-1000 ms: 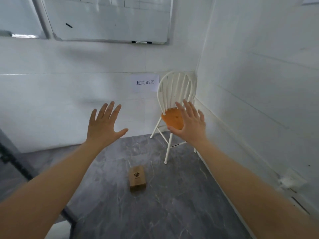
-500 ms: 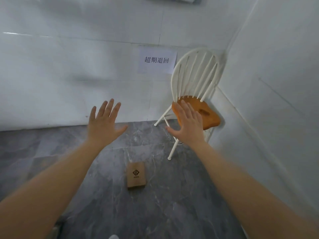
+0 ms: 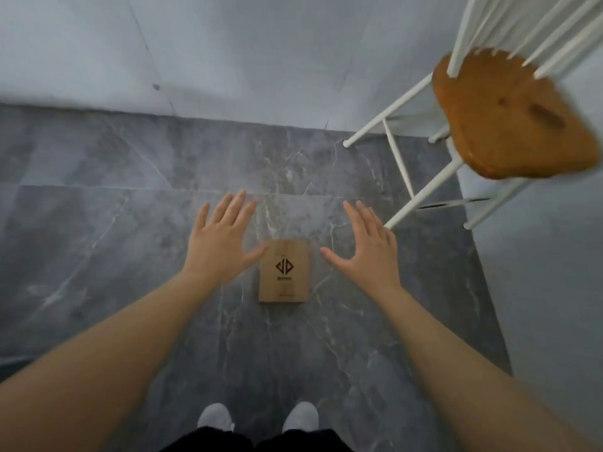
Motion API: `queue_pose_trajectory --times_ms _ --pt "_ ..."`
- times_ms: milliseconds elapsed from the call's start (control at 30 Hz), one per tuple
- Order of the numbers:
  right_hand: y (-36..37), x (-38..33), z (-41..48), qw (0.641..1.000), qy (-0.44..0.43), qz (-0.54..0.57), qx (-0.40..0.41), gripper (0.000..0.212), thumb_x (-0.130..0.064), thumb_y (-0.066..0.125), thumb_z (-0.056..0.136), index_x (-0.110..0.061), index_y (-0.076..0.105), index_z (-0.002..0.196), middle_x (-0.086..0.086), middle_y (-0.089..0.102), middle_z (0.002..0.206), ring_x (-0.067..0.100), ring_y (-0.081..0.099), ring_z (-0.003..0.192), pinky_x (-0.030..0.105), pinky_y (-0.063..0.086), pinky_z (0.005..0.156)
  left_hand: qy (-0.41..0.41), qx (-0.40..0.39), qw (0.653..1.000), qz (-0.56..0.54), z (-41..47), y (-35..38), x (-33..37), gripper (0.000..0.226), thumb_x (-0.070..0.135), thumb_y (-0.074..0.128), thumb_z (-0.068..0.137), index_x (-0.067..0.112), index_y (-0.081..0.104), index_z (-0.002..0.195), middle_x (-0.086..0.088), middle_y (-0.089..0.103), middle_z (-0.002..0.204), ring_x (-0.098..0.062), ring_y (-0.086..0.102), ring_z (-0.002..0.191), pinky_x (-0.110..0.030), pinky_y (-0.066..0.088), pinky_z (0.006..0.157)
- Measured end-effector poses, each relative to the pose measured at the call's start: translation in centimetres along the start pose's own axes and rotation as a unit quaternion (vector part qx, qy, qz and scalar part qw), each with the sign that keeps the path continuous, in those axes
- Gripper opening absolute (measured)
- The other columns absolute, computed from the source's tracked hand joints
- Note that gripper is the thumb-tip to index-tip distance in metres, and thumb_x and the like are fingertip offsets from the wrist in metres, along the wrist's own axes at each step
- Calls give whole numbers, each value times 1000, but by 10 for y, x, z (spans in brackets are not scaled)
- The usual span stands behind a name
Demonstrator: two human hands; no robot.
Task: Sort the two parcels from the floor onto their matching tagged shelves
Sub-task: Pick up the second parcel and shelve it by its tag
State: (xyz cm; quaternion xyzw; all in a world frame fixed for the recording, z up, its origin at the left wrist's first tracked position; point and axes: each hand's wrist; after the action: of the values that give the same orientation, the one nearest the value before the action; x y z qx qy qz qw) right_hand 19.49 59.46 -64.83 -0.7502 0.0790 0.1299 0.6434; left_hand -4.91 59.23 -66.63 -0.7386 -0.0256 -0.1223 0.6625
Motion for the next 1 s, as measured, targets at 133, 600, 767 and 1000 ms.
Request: queue_pose_trajectory --times_ms 133,600,767,1000 --pt "136 43 18 997 23 42 -57 85 -58 57 81 -34 11 149 2 16 160 19 13 147 47 16 114 -36 -70 995 -62 7 135 -19 79 60 46 84 26 15 148 1 12 158 -20 13 145 -43 9 115" --pt "388 100 61 941 160 294 -48 115 -55 72 69 -29 -7 149 -1 24 156 17 35 137 29 34 102 -358 -39 789 -497 63 383 -6 64 39 74 72 11 50 124 -7 62 120 -14 56 95 -17 42 66" --pt "379 96 56 933 159 321 -39 115 -53 73 69 -34 -7 148 -3 28 155 18 40 134 36 40 104 -350 -41 769 -533 60 373 -4 61 37 74 73 14 51 125 -5 62 118 -13 52 92 -25 41 75" --pt "271 57 32 930 128 344 8 111 -49 73 71 -32 -4 149 -5 25 156 11 37 133 32 38 104 -317 -18 769 -555 40 260 17 62 36 75 72 17 48 125 7 58 98 -14 58 92 -29 48 78"
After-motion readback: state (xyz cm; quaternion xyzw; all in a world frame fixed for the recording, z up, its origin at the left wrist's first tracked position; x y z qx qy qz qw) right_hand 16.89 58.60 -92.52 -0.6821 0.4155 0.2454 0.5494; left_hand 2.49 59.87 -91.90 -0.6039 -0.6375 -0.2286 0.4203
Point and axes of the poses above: each hand's wrist, its own z-axis towards the middle knuckle, its own y-axis out of the palm, x = y × z
